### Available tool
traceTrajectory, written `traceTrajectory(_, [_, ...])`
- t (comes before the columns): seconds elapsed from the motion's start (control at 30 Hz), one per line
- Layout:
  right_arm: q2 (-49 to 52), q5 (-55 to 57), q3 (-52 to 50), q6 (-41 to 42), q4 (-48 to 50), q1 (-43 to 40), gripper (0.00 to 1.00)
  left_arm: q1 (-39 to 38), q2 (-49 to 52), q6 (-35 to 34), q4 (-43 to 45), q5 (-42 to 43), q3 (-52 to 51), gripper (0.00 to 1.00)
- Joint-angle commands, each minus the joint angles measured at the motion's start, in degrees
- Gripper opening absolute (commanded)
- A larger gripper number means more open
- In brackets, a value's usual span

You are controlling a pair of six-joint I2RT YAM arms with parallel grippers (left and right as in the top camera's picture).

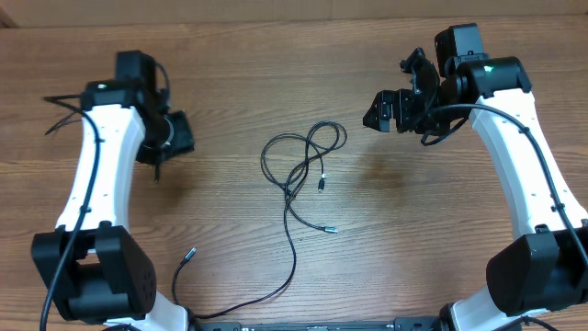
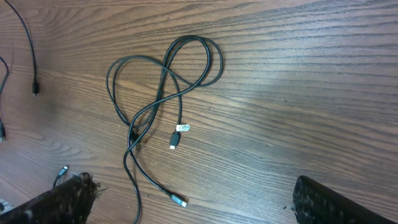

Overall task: Untangle cables
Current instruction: 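Move the left gripper back down to the cable pile at center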

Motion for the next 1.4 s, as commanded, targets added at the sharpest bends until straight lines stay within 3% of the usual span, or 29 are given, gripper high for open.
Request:
traceTrajectory(0.0, [-0.2,0.2,-0.1,-0.3,0.2,0.2,1.00,-4.3,-0.3,3.9,-1.1,3.0,-3.4,0.04])
traceTrajectory(0.23, [-0.2,0.4,-0.1,0.0,0.2,0.2,1.00,-12.1,-0.3,9.7,-2.0,14.6,-10.4,0.07])
traceTrajectory(0.37, [-0.2,0.4,-0.1,0.0,0.2,0.2,1.00,-16.8,-0.3,11.7,-3.6,14.8,-14.4,0.16])
traceTrajectory(0.6, [-0.2,0.4,-0.1,0.0,1.1,0.2,1.00,-24.2,-0.3,12.8,-8.6,14.9,-17.9,0.19])
traceTrajectory(0.8, [-0.2,0.4,-0.1,0.0,1.1,0.2,1.00,-28.4,-0.3,14.4,-12.7,14.9,-17.9,0.37])
traceTrajectory(0.87, [-0.2,0.4,-0.1,0.0,1.1,0.2,1.00,-29.7,-0.3,14.4,-14.3,14.8,-17.9,0.54])
traceTrajectory(0.93, [-0.2,0.4,-0.1,0.0,1.1,0.2,1.00,-31.1,-0.3,14.3,-15.8,14.9,-18.0,0.86])
traceTrajectory(0.97, [-0.2,0.4,-0.1,0.0,1.1,0.2,1.00,-32.0,-0.3,14.0,-16.3,14.9,-18.2,0.91])
traceTrajectory(1.13, [-0.2,0.4,-0.1,0.0,1.1,0.2,1.00,-37.8,-0.3,8.7,-15.2,14.9,-21.7,0.94])
traceTrajectory(1.37, [-0.2,0.4,-0.1,0.0,1.1,0.2,1.00,-43.6,-0.3,6.7,-13.5,14.4,-24.4,1.00])
